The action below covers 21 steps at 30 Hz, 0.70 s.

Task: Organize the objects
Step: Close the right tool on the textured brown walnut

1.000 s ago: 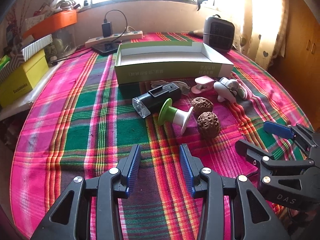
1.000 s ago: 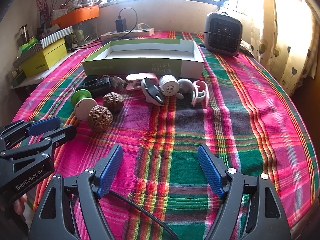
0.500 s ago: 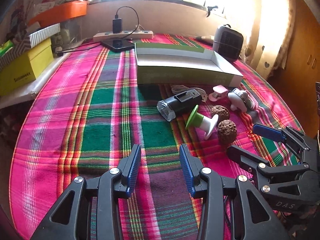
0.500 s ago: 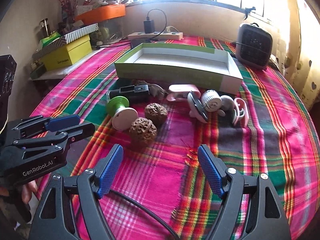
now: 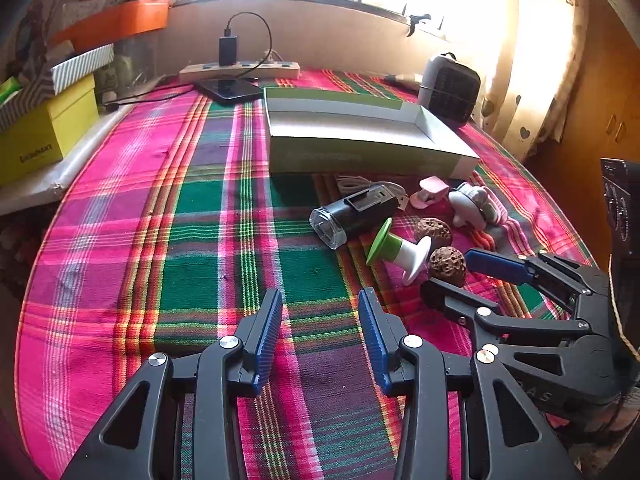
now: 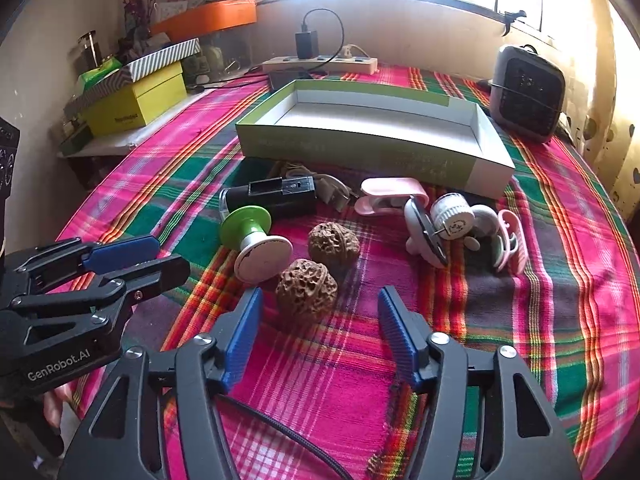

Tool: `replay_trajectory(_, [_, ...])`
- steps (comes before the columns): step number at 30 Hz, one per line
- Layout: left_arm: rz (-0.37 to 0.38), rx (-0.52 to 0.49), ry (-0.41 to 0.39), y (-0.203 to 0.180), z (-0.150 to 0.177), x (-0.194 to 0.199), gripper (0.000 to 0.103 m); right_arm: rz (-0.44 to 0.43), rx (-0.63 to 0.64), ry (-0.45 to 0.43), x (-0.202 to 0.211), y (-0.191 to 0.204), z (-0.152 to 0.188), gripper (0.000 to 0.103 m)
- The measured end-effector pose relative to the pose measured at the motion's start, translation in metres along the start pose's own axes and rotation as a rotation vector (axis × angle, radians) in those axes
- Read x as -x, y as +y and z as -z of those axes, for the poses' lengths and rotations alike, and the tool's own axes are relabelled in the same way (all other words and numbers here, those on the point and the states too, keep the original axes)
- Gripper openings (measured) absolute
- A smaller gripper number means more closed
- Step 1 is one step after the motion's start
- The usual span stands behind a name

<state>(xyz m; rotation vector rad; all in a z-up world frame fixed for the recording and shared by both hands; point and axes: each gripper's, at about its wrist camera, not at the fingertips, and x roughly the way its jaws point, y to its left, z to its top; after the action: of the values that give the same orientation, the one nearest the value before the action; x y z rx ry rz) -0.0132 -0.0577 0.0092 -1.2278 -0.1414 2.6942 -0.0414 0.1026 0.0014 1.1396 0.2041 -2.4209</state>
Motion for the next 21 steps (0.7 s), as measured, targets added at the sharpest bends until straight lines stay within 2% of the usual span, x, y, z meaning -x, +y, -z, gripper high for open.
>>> replay_trajectory(7, [0.039, -0.008, -0.01, -0.004, -0.005, 0.001, 0.038, -0.001, -0.001, -0.006, 0.0, -0.003, -0.001, 0.042])
replay_trajectory(9, [0.047, -0.006, -0.011, -0.005, -0.006, 0.001, 0.038, 0.0, -0.001, -0.009, 0.0, -0.004, -0.001, 0.033])
replay_trajectory(10, [0.052, -0.006, -0.011, -0.005, -0.006, 0.0, 0.038, -0.001, -0.002, -0.009, 0.001, -0.005, 0.0, 0.031])
replay_trajectory(17, [0.074, -0.029, -0.028, -0.012, -0.009, 0.001, 0.038, -0.016, -0.007, -0.012, 0.003, -0.008, 0.003, 0.031])
replay_trajectory(21, [0.053, -0.071, -0.055, -0.016, -0.011, 0.001, 0.038, -0.02, -0.019, -0.011, 0.006, -0.013, 0.005, 0.031])
